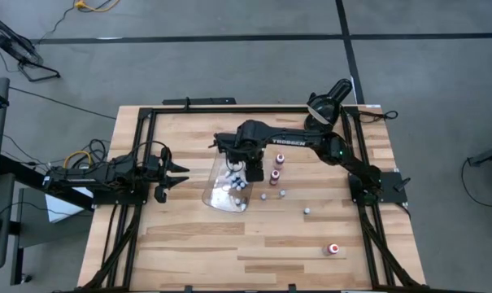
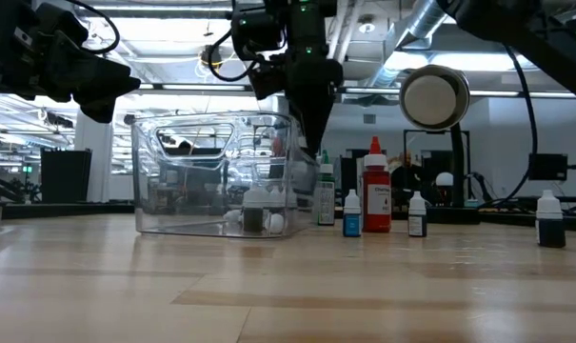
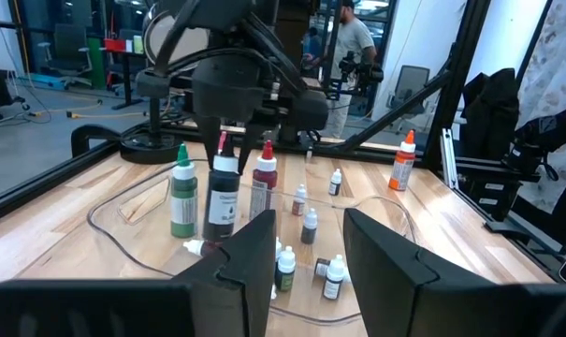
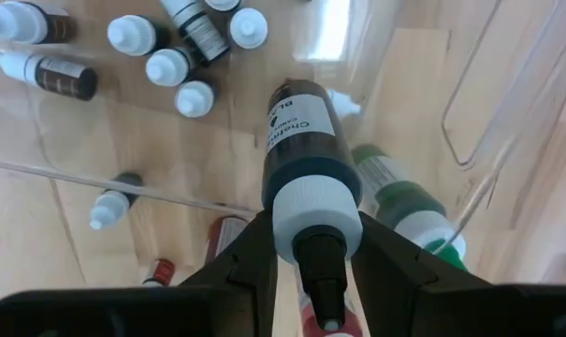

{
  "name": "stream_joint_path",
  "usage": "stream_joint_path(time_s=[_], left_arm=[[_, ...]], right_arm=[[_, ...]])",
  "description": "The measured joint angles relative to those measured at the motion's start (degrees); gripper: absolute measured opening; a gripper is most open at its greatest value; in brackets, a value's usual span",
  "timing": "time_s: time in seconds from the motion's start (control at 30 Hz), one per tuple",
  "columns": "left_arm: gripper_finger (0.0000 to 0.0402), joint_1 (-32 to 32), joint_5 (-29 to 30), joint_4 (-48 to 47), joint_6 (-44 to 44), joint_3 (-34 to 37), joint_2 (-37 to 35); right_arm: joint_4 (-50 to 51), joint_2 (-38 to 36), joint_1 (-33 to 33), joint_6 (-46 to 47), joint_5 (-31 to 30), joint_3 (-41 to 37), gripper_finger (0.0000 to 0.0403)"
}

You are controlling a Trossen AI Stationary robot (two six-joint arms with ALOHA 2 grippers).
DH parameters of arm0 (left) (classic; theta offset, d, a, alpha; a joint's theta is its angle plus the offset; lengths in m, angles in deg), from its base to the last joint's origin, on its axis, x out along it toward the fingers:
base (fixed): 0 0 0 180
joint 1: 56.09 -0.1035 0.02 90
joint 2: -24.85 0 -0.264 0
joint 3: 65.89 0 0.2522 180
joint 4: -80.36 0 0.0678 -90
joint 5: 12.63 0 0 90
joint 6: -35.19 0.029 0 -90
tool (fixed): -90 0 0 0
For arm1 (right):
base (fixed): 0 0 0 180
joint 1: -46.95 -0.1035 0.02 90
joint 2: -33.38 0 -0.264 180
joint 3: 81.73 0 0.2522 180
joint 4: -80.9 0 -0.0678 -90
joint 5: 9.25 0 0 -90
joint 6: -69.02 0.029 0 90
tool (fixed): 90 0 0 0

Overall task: Pick & Place food coloring
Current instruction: Put the large dark blue food coloring bottle into the transparent bin

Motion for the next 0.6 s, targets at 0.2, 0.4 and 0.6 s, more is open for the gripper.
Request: stream_joint_path(time_s=[0.2, 0.4, 0.6], left_arm=[[0.0118, 0.0, 0.0, 0.0, 0.0, 0.0, 0.0], [0.0118, 0.0, 0.0, 0.0, 0.0, 0.0, 0.0], [0.0118, 0.0, 0.0, 0.0, 0.0, 0.0, 0.0]], right_arm=[[0.0, 0.0, 0.8, 0.0, 0.0, 0.0, 0.0103], [-1.9, 0.0, 1.4, 0.0, -0.6, 0.0, 0.0103], [-6.8, 0.0, 1.4, 0.0, -1.6, 0.0, 0.0103]])
